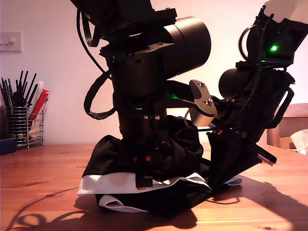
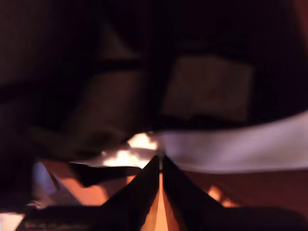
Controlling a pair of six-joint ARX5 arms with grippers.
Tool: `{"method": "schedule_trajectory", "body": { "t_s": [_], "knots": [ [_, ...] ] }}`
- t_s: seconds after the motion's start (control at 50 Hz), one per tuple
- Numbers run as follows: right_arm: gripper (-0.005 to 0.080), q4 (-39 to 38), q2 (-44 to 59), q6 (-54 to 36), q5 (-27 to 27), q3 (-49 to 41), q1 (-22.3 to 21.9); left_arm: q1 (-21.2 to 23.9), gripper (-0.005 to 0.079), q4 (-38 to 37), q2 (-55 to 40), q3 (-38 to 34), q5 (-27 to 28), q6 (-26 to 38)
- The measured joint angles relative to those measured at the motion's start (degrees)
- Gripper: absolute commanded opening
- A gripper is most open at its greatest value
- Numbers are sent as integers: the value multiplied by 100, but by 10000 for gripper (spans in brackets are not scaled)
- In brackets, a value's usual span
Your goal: Fold the shorts in front of you. After folding it, place it to the left side.
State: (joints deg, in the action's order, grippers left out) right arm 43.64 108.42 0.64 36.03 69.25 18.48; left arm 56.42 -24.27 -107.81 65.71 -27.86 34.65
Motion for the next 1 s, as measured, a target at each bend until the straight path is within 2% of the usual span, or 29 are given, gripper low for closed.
{"method": "schedule_trajectory", "body": {
  "t_s": [0.22,0.32,0.56,0.84,1.0],
  "knots": [
    [-12,966,-313,-476,-476,1362,-2,-7,-19,-7,7,2,33,0],
    [-12,713,-485,-479,-645,1541,0,-9,-19,-7,7,2,33,0],
    [-12,-166,-472,-297,-664,1545,131,-11,-19,-7,9,2,39,0],
    [-12,-699,-310,-199,-627,1545,468,-11,-19,7,9,2,42,22],
    [-12,-748,-15,-199,-514,1545,568,-11,-19,7,9,2,39,22]
  ]
}}
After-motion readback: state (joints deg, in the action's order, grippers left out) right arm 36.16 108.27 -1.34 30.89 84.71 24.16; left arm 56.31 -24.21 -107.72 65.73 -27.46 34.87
